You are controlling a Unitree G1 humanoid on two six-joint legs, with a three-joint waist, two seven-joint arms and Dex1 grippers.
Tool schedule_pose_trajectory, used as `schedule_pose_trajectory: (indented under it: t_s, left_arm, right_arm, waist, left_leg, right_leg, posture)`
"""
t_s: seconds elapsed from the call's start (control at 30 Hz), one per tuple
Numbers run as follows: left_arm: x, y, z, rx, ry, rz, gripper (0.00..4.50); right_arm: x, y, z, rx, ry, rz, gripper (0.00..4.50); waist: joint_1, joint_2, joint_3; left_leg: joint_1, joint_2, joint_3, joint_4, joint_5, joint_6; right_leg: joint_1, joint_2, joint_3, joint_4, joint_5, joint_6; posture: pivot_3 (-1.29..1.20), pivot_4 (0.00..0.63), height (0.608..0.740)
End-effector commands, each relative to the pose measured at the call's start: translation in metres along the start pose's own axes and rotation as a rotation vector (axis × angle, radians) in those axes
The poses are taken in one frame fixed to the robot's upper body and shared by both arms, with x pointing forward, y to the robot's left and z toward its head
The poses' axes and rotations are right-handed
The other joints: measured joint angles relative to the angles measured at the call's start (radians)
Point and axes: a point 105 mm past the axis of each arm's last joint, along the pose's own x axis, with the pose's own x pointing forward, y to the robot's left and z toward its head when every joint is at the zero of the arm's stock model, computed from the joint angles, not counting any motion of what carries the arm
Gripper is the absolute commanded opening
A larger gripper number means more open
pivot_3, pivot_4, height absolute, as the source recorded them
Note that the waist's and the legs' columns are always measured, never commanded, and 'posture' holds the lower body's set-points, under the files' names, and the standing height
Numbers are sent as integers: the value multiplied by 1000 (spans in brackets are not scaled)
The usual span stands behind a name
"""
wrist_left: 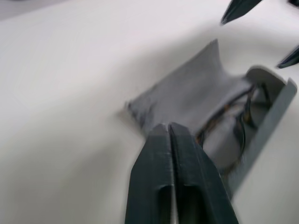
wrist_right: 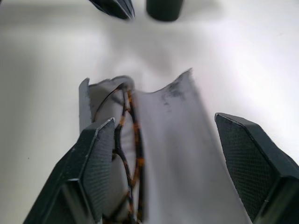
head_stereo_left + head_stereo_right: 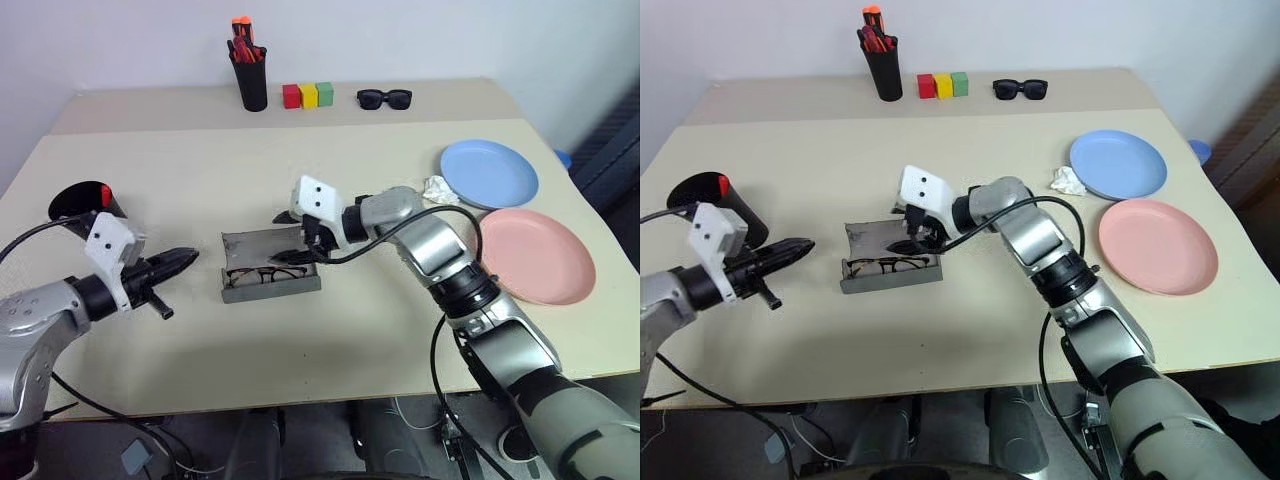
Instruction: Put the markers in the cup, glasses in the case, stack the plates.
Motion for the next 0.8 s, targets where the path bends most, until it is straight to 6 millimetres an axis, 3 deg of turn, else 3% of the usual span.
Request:
schedule_pose_trajectory:
  t_s: [0.03, 0.23, 0.37, 0.5, 0.67, 0.8]
  left_arm:
    - [36, 10, 12, 21, -5, 41, 27]
    - [84, 19, 32, -40, -34, -15, 27]
    - [106, 17, 12, 13, 91, -93, 27]
    - [126, 23, 2, -44, 156, -114, 27]
    - [131, 19, -5, -57, 213, -194, 27]
    - [119, 8, -6, -50, 220, -316, 27]
  right_arm:
    - [-20, 17, 9, -65, -58, -23, 3490]
    - [-59, 39, -1, -113, -80, -158, 3490]
    - [-83, 52, -27, -19, -2, -244, 3490]
    - [-96, 58, -40, 64, 27, -321, 3490]
    - [-98, 64, -42, 74, 43, -338, 3490]
    - [-99, 62, -41, 74, 46, -349, 3490]
  waist:
    - [5, 0, 0]
    - [-1, 0, 0]
    - [0, 1, 0]
    - [4, 0, 0]
    - [2, 0, 0]
    - [2, 0, 0]
  left_leg:
    - [-1, 0, -1, 1, 0, 0]
    - [-3, 0, -1, 7, 0, 0]
    - [-3, 0, -1, 7, 0, 0]
    - [-3, 0, -1, 9, 0, 0]
    - [-4, 0, -1, 10, 0, 0]
    - [-3, 0, -1, 9, 0, 0]
  right_leg:
    - [0, 0, -1, 0, 0, 0]
    - [0, 1, 0, 0, 2, 2]
    - [0, 2, 0, 2, 1, 2]
    - [0, 2, 0, 2, 1, 2]
    - [0, 2, 0, 2, 1, 2]
    - [0, 2, 0, 2, 1, 2]
  posture:
    - [0, 150, 740]
    - [0, 150, 740]
    - [0, 150, 740]
    - [0, 150, 740]
    - [0, 150, 740]
    - [0, 150, 740]
